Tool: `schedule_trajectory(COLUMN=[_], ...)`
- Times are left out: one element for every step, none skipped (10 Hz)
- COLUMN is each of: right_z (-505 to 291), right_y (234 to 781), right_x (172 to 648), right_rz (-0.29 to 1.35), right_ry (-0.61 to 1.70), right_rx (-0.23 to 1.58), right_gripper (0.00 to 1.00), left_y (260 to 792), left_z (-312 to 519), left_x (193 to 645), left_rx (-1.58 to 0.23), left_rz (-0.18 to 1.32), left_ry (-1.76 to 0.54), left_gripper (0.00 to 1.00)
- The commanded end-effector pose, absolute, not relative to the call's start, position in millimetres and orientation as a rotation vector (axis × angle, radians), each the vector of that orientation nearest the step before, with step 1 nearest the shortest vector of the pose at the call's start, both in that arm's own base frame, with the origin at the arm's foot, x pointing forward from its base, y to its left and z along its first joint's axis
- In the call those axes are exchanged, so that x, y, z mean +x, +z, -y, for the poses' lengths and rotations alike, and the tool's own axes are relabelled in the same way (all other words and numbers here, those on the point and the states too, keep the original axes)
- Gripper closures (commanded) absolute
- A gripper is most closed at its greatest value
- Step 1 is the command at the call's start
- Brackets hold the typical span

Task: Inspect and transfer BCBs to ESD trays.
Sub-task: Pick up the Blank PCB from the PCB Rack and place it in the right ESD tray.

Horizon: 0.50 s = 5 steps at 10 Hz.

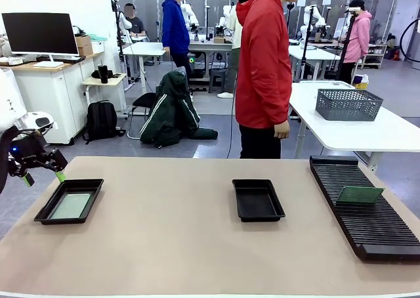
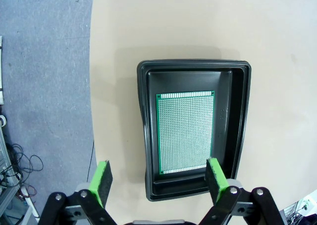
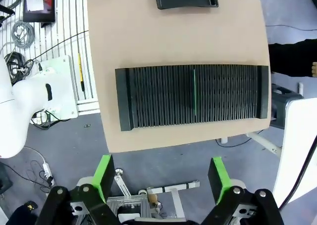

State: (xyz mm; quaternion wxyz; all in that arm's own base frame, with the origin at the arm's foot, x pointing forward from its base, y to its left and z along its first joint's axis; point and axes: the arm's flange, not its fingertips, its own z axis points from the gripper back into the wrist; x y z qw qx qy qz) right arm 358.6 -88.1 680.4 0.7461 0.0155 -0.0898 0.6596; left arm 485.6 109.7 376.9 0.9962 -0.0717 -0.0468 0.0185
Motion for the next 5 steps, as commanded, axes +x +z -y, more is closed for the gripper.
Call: schedule_trajectory(right_z=[88.0,88.0,88.0,89.1,94.8], right_y=[679.7,679.7,679.7,680.4,660.4], right_x=[358.5,358.5,358.5,358.4,369.8], right_rz=[0.213,0.213,0.213,0.197,0.179], right_ry=[1.432,1.432,1.432,1.441,1.491], right_rx=[0.053,0.053,0.053,0.034,0.068], right_gripper=[0.00,0.00,0.00,0.00,0.00], left_y=[374.7,374.7,374.7,374.7,374.7], left_z=[-110.6,-110.6,-110.6,-110.6,-110.6], left_x=[485.9,485.9,485.9,485.9,485.9], left_rx=[-0.145,-0.145,-0.145,-0.145,-0.145], left_rz=[0.100,0.100,0.100,0.100,0.100], left_ry=[0.035,0.035,0.035,0.035,0.035], left_gripper=[0.00,0.00,0.00,0.00,0.00])
